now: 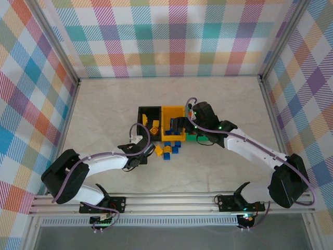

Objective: Sort the legos into containers by color

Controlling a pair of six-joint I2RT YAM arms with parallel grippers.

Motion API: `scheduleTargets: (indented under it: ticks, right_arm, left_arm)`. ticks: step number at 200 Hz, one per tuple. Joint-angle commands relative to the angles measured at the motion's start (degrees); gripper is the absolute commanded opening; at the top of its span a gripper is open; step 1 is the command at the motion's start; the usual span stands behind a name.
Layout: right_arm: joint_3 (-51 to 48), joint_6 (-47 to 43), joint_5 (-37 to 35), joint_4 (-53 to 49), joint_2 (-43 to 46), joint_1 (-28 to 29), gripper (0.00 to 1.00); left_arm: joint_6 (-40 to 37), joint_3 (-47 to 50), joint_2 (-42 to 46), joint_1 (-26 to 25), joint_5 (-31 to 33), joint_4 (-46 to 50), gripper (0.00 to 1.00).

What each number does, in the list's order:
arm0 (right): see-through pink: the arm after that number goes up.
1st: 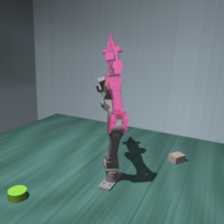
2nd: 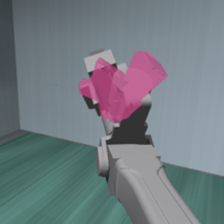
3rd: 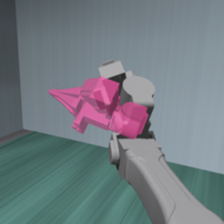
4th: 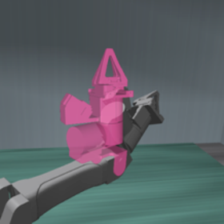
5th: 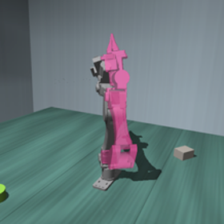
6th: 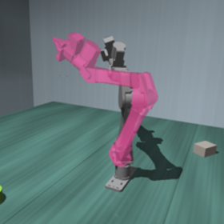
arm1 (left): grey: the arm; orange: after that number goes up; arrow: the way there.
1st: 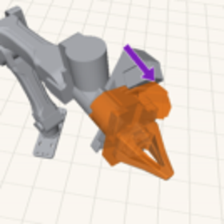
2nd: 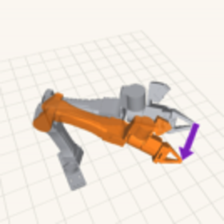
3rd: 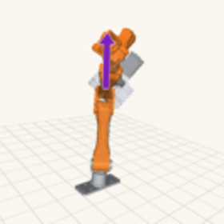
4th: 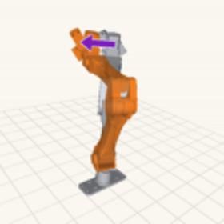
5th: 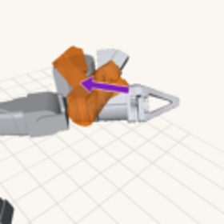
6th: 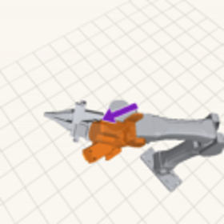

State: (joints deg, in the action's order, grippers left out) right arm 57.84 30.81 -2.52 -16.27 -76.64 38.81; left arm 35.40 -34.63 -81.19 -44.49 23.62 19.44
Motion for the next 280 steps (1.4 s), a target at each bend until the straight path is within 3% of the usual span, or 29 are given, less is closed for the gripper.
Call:
scheduleTargets:
  ticks: [1,27,55,120,145,179,220,246,280]
  right_arm:
    - [-1.0,0.4,-1.0,1.1,1.6,-0.1,0.90]
    - [-1.9,1.1,-1.0,1.4,2.1,-0.2,0.90]
    - [-3.4,2.0,-0.7,1.9,2.7,-0.1,0.90]
    - [-9.0,4.6,1.7,1.6,3.0,1.3,0.89]
    - [-10.7,4.5,1.0,2.9,2.3,6.2,0.88]
    - [-6.8,-0.9,0.8,3.1,-3.5,13.5,0.84]
    - [2.6,-5.7,0.6,1.5,-15.6,17.4,0.81]
    - [8.2,-8.0,-0.5,0.2,-22.1,17.6,0.79]
    - [12.0,-9.3,-3.0,-1.5,-27.2,17.6,0.76]
  left_arm:
    - [0.4,0.7,2.0,0.1,-0.1,2.5,0.42]
    - [-0.3,-3.2,5.7,-0.2,-0.8,5.5,0.27]
    - [-3.7,-13.9,7.3,1.1,-0.2,8.9,0.27]
    - [-8.6,-39.1,-15.9,10.3,-3.4,12.6,0.26]
    - [-8.3,-44.3,-21.7,12.1,-4.8,13.4,0.35]
    - [-8.3,-51.0,-24.8,12.8,-7.3,16.1,0.61]
    - [-7.7,-50.6,-11.9,13.7,-11.3,16.5,0.93]
    - [-7.5,-46.7,0.4,14.7,-11.8,18.2,1.00]
    - [-6.4,-37.9,16.5,14.9,-8.4,21.5,1.00]
